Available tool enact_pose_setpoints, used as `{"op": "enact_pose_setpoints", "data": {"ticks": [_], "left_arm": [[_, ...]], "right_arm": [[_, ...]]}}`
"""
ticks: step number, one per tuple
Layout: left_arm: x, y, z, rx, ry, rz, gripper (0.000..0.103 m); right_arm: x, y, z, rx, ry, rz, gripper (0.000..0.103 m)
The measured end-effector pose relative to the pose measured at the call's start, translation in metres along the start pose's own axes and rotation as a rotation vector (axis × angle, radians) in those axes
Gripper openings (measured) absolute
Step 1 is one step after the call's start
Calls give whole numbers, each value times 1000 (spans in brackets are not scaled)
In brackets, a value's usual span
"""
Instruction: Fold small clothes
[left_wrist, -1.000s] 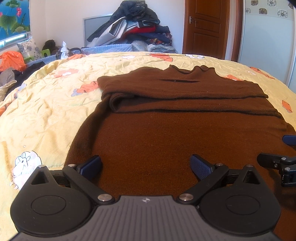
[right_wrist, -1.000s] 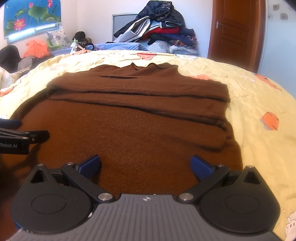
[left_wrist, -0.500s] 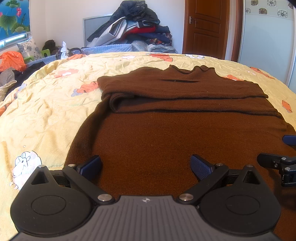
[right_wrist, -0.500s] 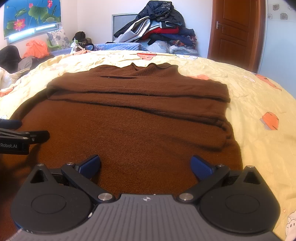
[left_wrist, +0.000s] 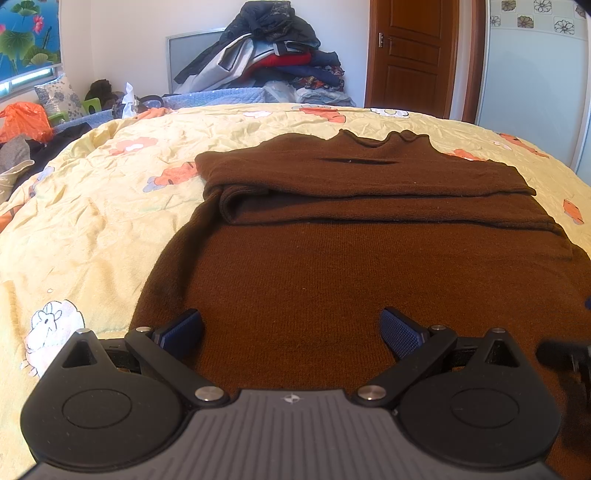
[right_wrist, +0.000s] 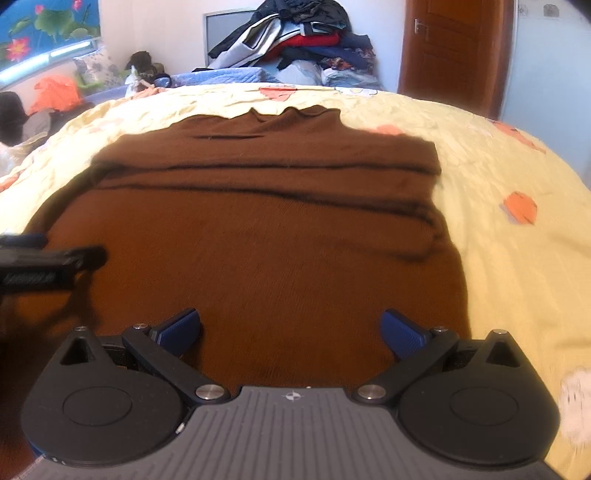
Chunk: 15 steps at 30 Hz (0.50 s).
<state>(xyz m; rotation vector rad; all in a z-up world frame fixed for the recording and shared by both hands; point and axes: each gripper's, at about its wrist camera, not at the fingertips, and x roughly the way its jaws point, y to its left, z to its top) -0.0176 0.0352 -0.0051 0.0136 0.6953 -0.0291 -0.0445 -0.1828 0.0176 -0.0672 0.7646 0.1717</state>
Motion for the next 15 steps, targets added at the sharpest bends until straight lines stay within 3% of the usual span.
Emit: {"op": "enact_pose_setpoints", "data": {"ticks": [3, 9, 15], "left_arm": [[0, 0, 0, 1, 3, -2, 103], [-25, -2, -14, 16, 55, -33, 103], [-50, -2, -43, 51, 10, -28, 103]], "right_arm": [[-6, 2, -18, -23, -66, 3, 103], [-5, 2, -15, -26, -62, -1, 103], [-5, 2, -15, -25, -63, -1, 103]]}}
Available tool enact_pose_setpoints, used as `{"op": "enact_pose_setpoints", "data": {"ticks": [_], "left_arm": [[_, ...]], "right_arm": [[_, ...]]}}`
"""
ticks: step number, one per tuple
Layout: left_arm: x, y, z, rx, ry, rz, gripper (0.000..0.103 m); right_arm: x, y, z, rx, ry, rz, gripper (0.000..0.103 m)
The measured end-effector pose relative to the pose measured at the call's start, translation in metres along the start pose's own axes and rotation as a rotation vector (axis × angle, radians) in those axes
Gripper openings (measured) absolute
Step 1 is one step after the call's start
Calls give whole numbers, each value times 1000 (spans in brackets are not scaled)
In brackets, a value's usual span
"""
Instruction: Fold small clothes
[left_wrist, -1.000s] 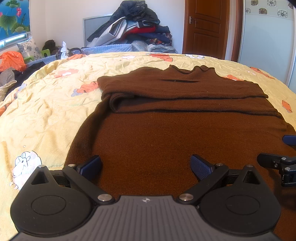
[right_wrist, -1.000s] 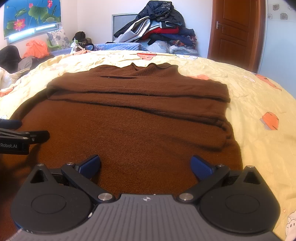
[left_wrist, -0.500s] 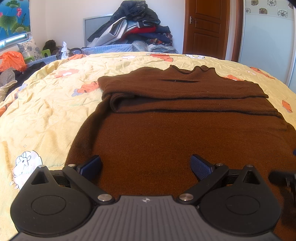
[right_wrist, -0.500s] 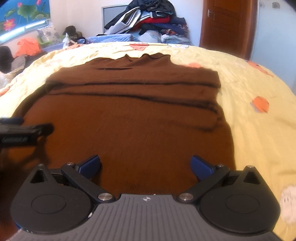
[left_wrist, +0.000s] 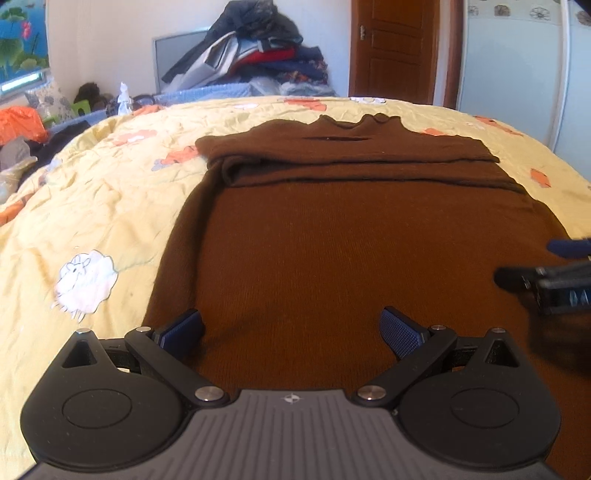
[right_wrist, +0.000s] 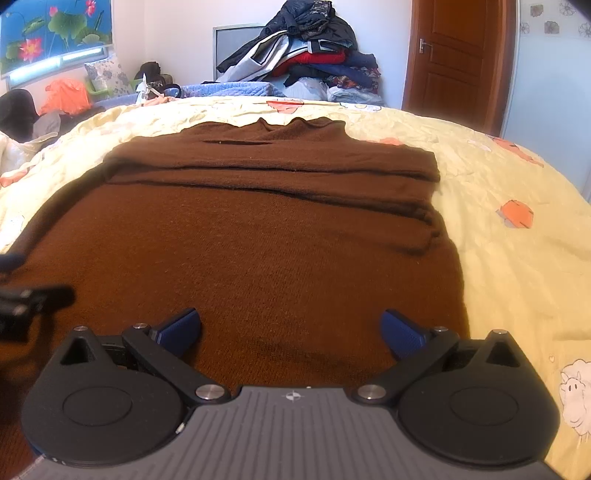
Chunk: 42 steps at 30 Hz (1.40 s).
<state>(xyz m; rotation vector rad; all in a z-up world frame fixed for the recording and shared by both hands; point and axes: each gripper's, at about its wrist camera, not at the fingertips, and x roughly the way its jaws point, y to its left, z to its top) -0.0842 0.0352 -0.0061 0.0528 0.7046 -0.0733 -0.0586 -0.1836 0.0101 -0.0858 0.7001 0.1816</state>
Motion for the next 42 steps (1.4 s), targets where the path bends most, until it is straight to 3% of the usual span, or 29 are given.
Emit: {"op": "enact_pose_setpoints", "data": {"ticks": [5, 9, 14, 18, 22, 32, 35, 39, 42], "left_arm": [[-9, -7, 2, 26, 44, 24, 103], [-25, -8, -7, 20, 72, -8, 103], [-37, -19, -20, 63, 46, 8, 103], [-39, -14, -23, -34, 82, -15, 103], [-44, -16, -28, -33, 76, -5, 103], [-61, -4, -30, -12, 101, -24, 103], [-68, 26, -24, -116, 125, -72, 103], [-63, 84, -21, -348, 186, -120, 103], [-58, 118, -22, -498, 205, -264, 103]], "right_arm": [[-8, 0, 3, 31, 48, -8, 103], [-29, -2, -9, 32, 82, 25, 103], [-43, -1, -31, -29, 32, 12, 103], [-44, -1, -23, 0, 83, 10, 103], [-43, 0, -31, -15, 55, 7, 103], [-72, -15, -35, 29, 97, 26, 103], [-91, -57, -34, 217, 110, 127, 103], [-103, -129, -43, 571, 183, 259, 103], [-98, -149, -53, 639, 257, 345, 103]]}}
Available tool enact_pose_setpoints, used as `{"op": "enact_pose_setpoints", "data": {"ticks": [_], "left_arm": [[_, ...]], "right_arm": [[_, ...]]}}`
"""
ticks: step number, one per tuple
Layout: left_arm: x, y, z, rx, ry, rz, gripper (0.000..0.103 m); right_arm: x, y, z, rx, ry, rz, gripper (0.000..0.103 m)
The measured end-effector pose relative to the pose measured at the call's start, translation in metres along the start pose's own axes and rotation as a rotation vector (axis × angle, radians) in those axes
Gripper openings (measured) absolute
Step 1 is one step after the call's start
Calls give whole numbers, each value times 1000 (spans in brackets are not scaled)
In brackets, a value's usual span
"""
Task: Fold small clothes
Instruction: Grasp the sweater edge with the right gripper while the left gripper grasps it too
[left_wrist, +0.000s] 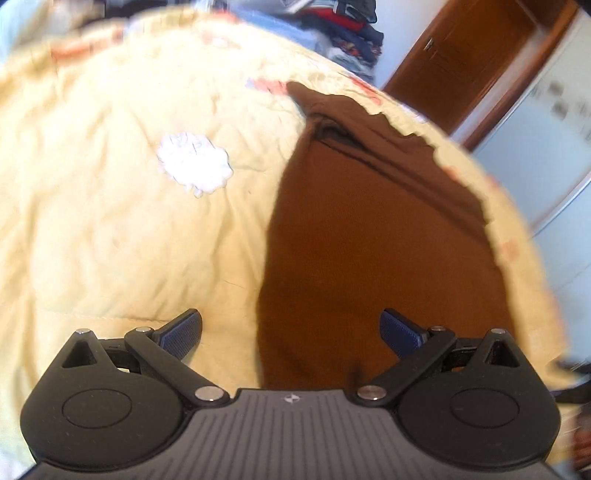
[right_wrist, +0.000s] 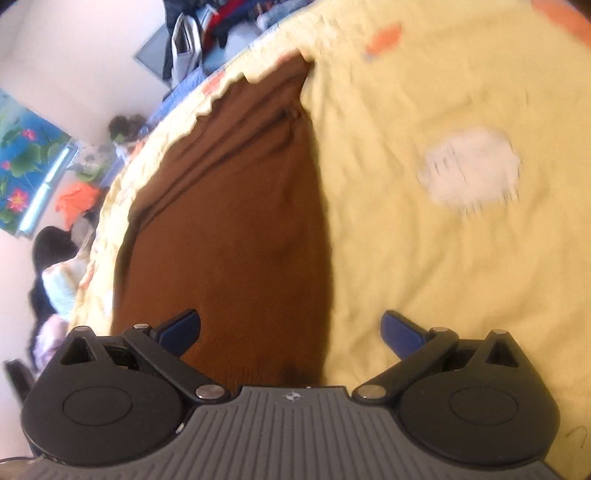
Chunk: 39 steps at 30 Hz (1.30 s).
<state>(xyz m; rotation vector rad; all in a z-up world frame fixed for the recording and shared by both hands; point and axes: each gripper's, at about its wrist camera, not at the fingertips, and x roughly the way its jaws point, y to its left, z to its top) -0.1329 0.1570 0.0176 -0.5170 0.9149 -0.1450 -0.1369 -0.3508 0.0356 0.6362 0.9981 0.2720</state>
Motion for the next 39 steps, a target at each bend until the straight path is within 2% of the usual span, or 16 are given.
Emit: {"op": "enact_pose_setpoints", "data": {"ticks": [1, 2, 4, 5, 6, 9, 14, 16, 18, 20, 21, 24, 27, 33, 35, 39], "left_arm": [[0, 7, 4, -41, 37, -76, 103], [3, 15, 7, -92, 94, -190, 103], [19, 33, 4, -256, 242, -463, 103], [28, 40, -1, -324, 297, -536, 103], [32, 42, -4, -341, 321, -557, 103], [28, 40, -4, -317, 325, -554, 103], [27, 31, -2, -280, 356, -525, 102], [29, 28, -1, -261, 358, -496, 98], [27, 25, -2, -218, 354, -437, 79], [27, 22, -2, -149, 367, -314, 16], [28, 20, -2, -122, 374, -268, 8], [30, 19, 3, -119, 384, -255, 7], [26, 3, 12, -45, 372, -235, 7], [21, -22, 65, 0, 266, -395, 7], [29, -31, 92, 3, 227, -440, 7], [53, -57, 155, 40, 130, -480, 7]], "right_arm": [[1, -1, -1, 4, 31, 28, 103], [4, -1, -1, 9, 66, 67, 103], [17, 0, -4, 42, 184, 186, 103], [24, 0, -8, 56, 242, 241, 103], [30, 1, -11, 59, 278, 280, 103], [34, 0, -11, 89, 292, 307, 103], [31, -14, -12, 199, 262, 355, 103], [31, -13, -13, 197, 257, 342, 95], [30, -12, -14, 182, 249, 314, 76], [34, -14, -15, 169, 257, 262, 23], [34, -14, -15, 162, 263, 234, 17], [38, -22, -21, 164, 252, 240, 15], [34, -22, -19, 146, 219, 263, 15], [34, -3, 15, 109, 145, 362, 15], [40, 4, 36, 98, 115, 382, 15], [54, 15, 93, 77, 17, 441, 15]]}}
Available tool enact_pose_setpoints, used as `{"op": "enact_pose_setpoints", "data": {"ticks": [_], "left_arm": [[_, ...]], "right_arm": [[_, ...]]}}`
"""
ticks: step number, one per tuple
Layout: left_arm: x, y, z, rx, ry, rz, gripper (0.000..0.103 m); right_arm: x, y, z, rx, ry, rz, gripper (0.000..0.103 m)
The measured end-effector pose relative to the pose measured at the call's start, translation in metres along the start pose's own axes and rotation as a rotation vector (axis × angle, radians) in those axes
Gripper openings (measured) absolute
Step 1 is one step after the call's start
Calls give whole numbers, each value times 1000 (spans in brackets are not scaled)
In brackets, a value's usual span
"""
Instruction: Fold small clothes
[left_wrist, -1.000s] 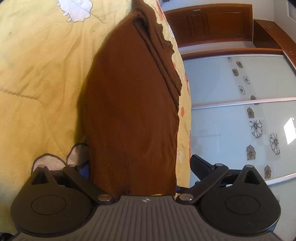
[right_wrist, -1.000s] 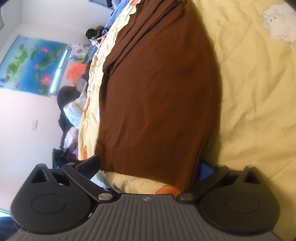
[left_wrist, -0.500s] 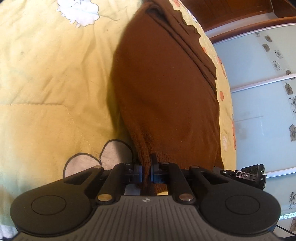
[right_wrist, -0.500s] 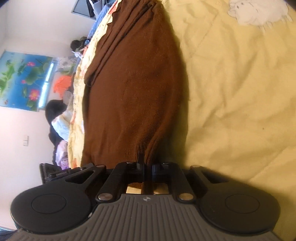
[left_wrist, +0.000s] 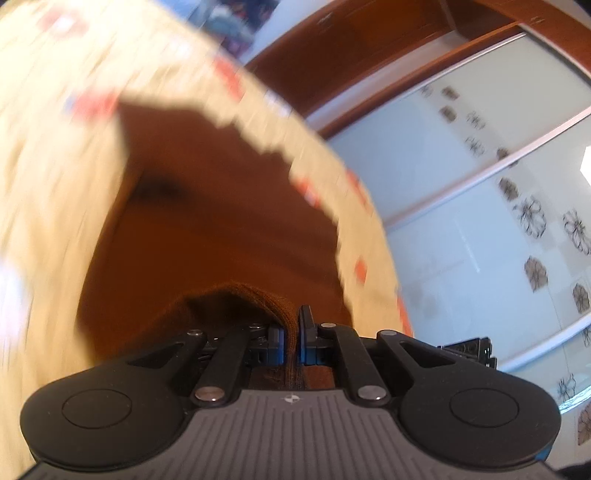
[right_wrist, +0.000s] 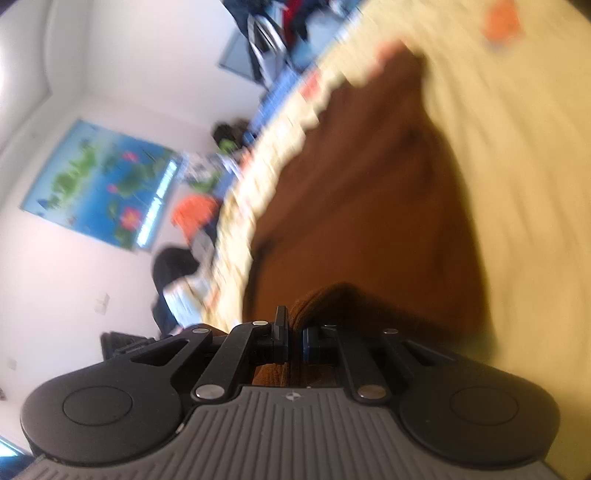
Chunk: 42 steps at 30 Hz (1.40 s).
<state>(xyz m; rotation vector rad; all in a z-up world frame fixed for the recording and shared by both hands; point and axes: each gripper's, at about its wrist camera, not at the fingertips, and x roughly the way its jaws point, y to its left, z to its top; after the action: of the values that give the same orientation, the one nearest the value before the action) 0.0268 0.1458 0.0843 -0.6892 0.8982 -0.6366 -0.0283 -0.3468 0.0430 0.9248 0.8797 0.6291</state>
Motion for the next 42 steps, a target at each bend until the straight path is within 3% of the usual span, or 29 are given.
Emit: {"op": "enact_pose_setpoints", "data": {"ticks": [3, 7, 9, 10, 11, 12, 13, 16, 18, 20, 22, 25, 28, 29, 30, 31, 32, 34, 37, 39, 42], "left_arm": [[25, 1, 58, 11, -54, -14, 7], [73, 15, 132, -13, -156, 44, 7], [102, 24, 163, -9, -188, 128, 26], [112, 31, 176, -52, -190, 175, 56], [119, 36, 184, -79, -205, 221, 82], [117, 38, 187, -97, -244, 262, 84], [110, 39, 184, -102, -277, 283, 84], [80, 40, 159, -47, -330, 270, 85], [64, 39, 129, -3, -344, 354, 85], [48, 48, 94, 19, -323, 457, 85], [41, 61, 63, -12, -292, 515, 85], [38, 80, 33, -111, -226, 480, 85], [47, 76, 29, -83, -227, 454, 84], [52, 73, 35, -87, -214, 443, 77], [59, 74, 40, -99, -201, 431, 60], [67, 75, 46, -121, -164, 439, 19], [72, 77, 49, -149, -148, 448, 19], [66, 68, 49, -152, -150, 454, 15], [39, 45, 33, -80, -153, 404, 14], [21, 33, 12, -46, -139, 379, 13], [9, 33, -27, -15, -83, 403, 14]], "right_arm": [[18, 2, 55, -23, -79, 33, 15], [50, -8, 141, 16, -184, 47, 15], [72, -23, 181, 62, -220, 19, 19], [83, -33, 198, 89, -238, -29, 28], [92, -43, 210, 130, -267, -92, 52], [99, -52, 219, 165, -290, -154, 65], [103, -56, 223, 175, -298, -204, 82], [98, -49, 210, 98, -301, -206, 85], [86, -38, 190, 15, -291, -219, 85], [67, -31, 163, -73, -275, -306, 87], [47, -33, 129, -136, -256, -427, 89], [37, -40, 90, -170, -168, -533, 87], [45, -36, 78, -179, -136, -474, 87], [53, -37, 81, -162, -119, -440, 83], [60, -38, 85, -146, -120, -411, 78], [68, -42, 91, -132, -125, -398, 47], [77, -45, 99, -116, -107, -407, 18], [88, -51, 108, -82, -76, -384, 18], [80, -31, 103, -177, -44, -416, 18], [55, -15, 90, -228, -34, -403, 18], [18, -15, 73, -239, -16, -394, 18]]}}
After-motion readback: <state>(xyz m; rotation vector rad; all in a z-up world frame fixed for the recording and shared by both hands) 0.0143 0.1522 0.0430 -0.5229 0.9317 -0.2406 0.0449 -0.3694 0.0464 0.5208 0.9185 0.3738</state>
